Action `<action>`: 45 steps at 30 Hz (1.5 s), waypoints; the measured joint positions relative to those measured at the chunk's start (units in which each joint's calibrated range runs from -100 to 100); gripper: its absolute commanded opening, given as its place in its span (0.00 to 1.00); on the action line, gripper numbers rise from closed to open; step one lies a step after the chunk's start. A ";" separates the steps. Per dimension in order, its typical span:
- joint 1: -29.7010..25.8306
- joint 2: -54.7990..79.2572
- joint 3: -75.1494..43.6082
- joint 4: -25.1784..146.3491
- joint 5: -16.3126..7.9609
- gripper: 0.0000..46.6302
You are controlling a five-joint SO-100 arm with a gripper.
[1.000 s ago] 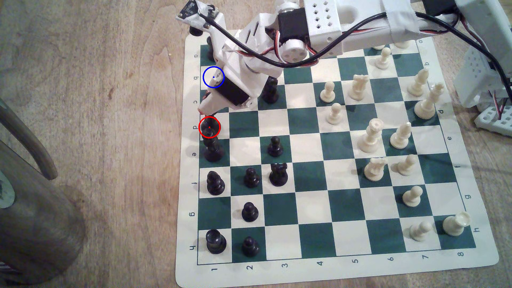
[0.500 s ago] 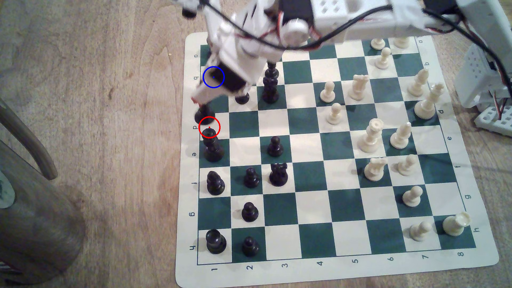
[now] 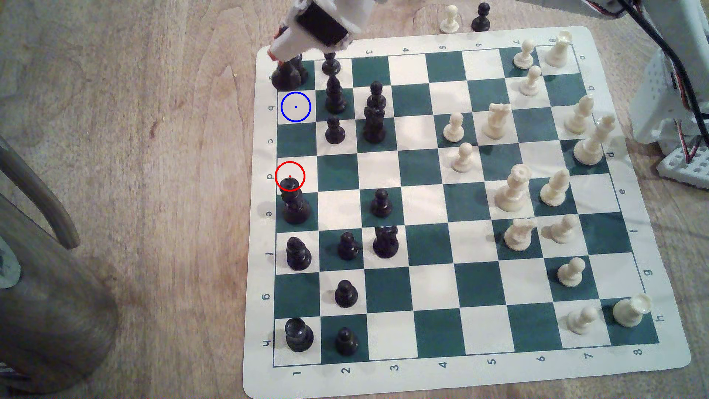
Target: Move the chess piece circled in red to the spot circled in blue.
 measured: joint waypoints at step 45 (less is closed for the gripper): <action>1.55 15.50 -6.24 -4.22 1.47 0.01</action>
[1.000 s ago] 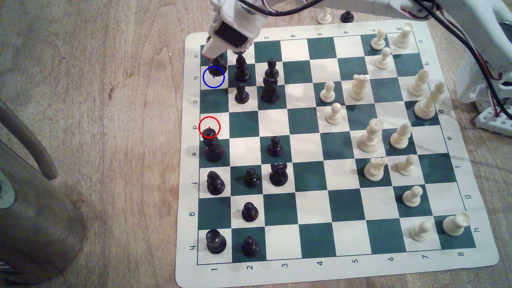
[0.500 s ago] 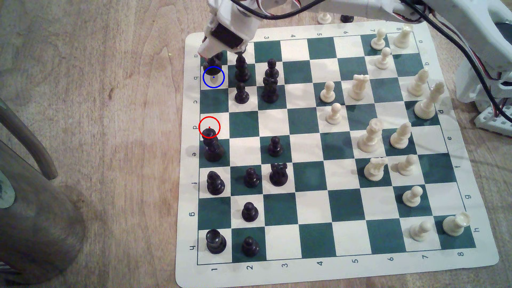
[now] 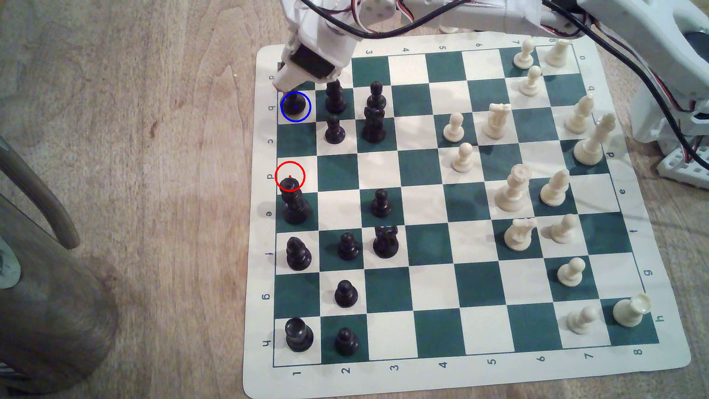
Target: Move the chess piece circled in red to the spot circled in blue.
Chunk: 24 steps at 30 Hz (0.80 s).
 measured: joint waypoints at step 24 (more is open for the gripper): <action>0.00 0.34 -0.09 -0.08 0.00 0.35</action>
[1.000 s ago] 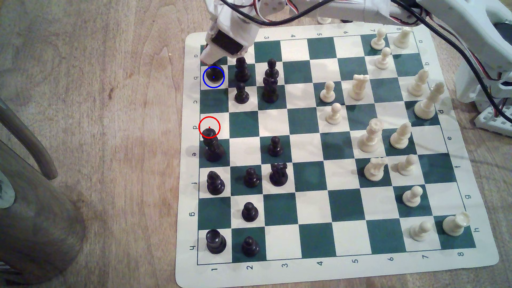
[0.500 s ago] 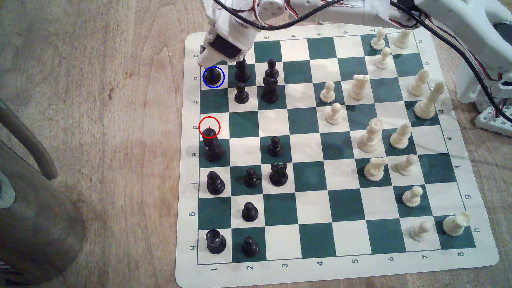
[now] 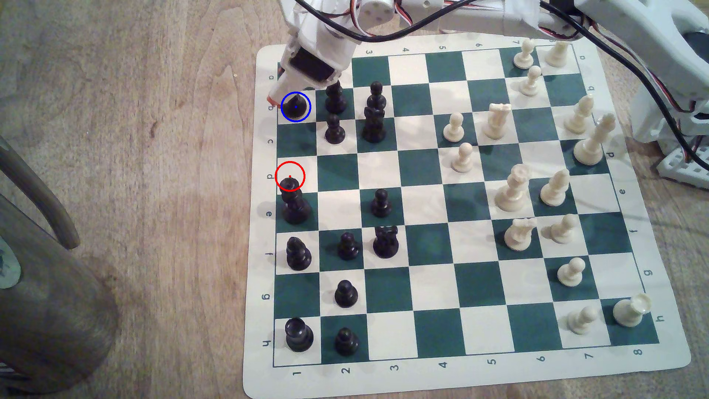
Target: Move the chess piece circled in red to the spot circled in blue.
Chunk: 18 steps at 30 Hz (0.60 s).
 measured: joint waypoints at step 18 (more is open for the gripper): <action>0.59 0.00 0.00 1.59 0.73 0.37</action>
